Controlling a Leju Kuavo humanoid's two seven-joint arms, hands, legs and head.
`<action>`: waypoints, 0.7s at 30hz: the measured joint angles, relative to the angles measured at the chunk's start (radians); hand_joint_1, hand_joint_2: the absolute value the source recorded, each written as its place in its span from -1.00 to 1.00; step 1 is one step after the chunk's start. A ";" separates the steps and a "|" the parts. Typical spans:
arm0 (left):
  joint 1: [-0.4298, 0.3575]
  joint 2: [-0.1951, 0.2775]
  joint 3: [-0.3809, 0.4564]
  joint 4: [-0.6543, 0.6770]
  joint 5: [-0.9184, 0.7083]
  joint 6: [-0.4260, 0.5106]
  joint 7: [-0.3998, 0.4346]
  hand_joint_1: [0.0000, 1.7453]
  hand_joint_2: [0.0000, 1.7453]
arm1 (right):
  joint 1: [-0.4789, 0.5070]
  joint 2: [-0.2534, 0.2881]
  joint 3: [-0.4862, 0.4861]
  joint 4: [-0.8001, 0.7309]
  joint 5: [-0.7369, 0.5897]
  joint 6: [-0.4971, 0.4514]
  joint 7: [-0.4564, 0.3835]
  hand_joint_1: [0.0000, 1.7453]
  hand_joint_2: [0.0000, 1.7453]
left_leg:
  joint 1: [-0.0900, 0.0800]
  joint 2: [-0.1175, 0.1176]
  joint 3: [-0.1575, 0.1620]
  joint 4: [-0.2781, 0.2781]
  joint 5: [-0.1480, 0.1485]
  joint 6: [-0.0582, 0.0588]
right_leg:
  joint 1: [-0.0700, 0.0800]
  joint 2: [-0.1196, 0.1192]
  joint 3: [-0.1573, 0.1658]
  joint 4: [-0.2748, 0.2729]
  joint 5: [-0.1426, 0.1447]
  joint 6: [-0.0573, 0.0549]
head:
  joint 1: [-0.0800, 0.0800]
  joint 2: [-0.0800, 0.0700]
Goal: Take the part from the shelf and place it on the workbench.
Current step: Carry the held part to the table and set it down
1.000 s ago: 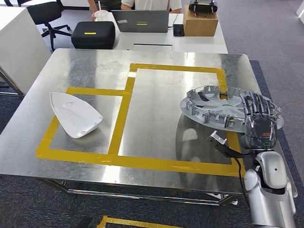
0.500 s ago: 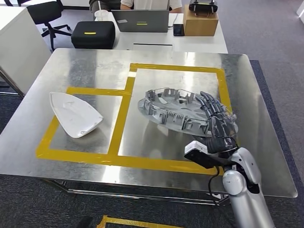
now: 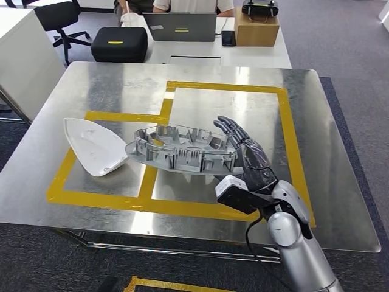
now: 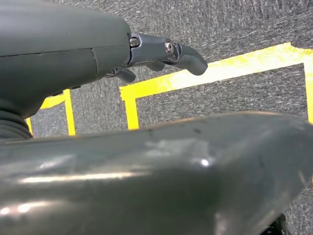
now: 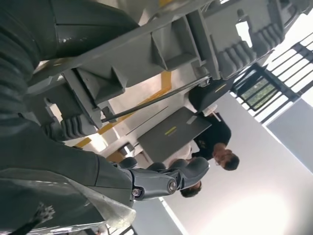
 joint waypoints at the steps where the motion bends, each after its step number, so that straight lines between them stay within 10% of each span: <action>1: 0.000 0.000 0.001 0.000 0.003 0.000 -0.001 -1.00 -1.00 | -0.006 0.000 0.004 0.004 0.020 -0.007 0.015 -1.00 1.00 | 0.000 0.000 0.000 0.000 0.000 0.000 | 0.000 0.000 0.000 0.000 0.000 0.000 | 0.000 0.000; 21: 0.008 0.001 0.044 0.000 0.047 0.003 0.015 -1.00 -1.00 | -0.165 -0.109 0.003 0.262 0.393 -0.002 0.279 -1.00 1.00 | 0.000 0.000 -0.001 0.002 0.001 0.001 | 0.000 0.000 -0.001 0.000 0.002 0.001 | 0.000 0.000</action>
